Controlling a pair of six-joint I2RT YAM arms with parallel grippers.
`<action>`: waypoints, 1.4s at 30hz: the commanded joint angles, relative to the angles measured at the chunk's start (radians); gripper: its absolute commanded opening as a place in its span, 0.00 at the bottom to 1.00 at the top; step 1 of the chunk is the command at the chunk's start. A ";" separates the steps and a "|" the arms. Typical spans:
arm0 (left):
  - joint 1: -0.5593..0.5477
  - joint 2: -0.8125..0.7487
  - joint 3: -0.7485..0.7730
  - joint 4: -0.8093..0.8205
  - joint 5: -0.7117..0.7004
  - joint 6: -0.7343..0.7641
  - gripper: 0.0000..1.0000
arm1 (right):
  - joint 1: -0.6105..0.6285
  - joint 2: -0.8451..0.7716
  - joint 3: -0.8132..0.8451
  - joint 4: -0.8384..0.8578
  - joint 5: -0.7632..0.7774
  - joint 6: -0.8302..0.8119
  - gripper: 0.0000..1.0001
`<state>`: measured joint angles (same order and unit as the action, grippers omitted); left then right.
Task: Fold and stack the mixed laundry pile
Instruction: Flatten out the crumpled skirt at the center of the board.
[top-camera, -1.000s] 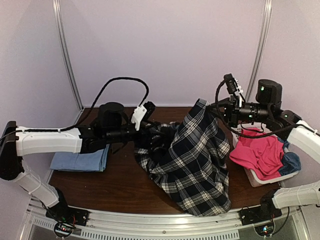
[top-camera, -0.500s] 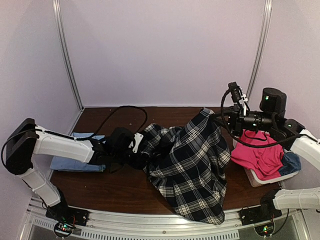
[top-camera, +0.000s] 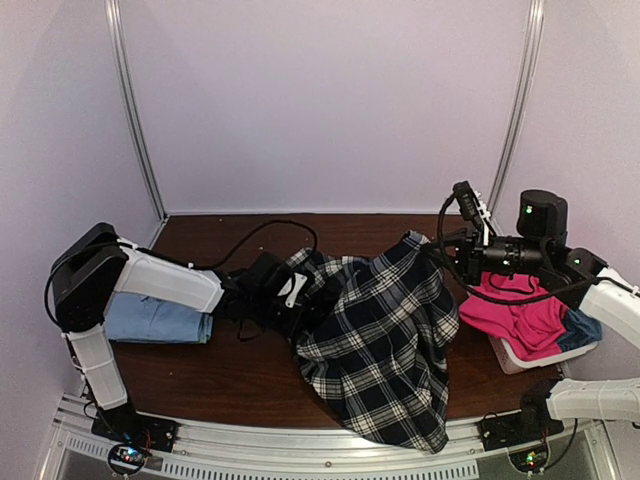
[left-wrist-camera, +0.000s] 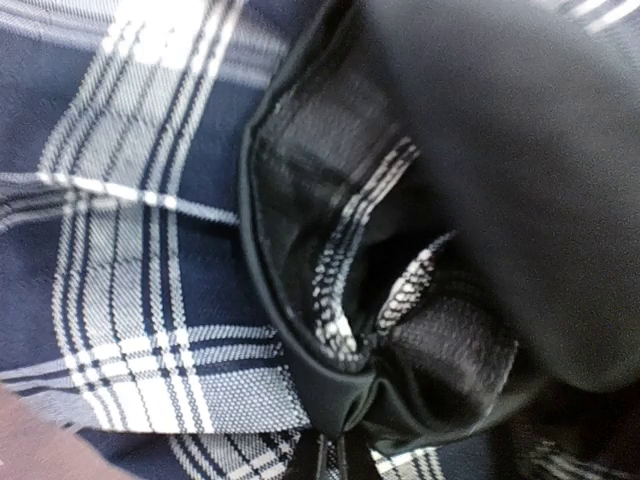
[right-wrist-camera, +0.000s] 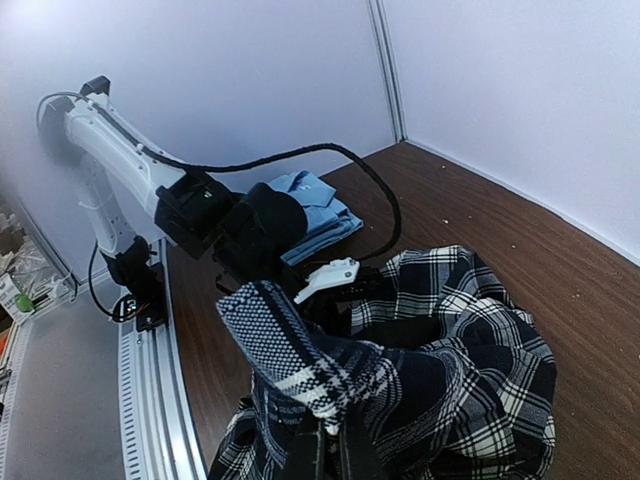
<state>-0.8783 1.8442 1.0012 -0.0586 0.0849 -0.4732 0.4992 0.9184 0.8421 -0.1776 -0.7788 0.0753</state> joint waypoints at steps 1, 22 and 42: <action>0.025 -0.178 0.007 0.018 0.071 0.113 0.00 | 0.004 -0.021 -0.016 -0.030 0.160 -0.018 0.00; 0.265 -0.494 -0.311 0.341 0.316 0.144 0.00 | 0.003 -0.070 -0.383 0.347 0.406 0.192 0.00; 0.111 -0.531 -0.105 -0.207 -0.167 0.483 0.45 | 0.039 -0.053 -0.398 0.316 0.373 0.151 0.00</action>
<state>-0.8585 1.4025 0.9215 -0.3225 -0.0223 0.1005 0.5323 0.9089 0.4385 0.1223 -0.4297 0.2314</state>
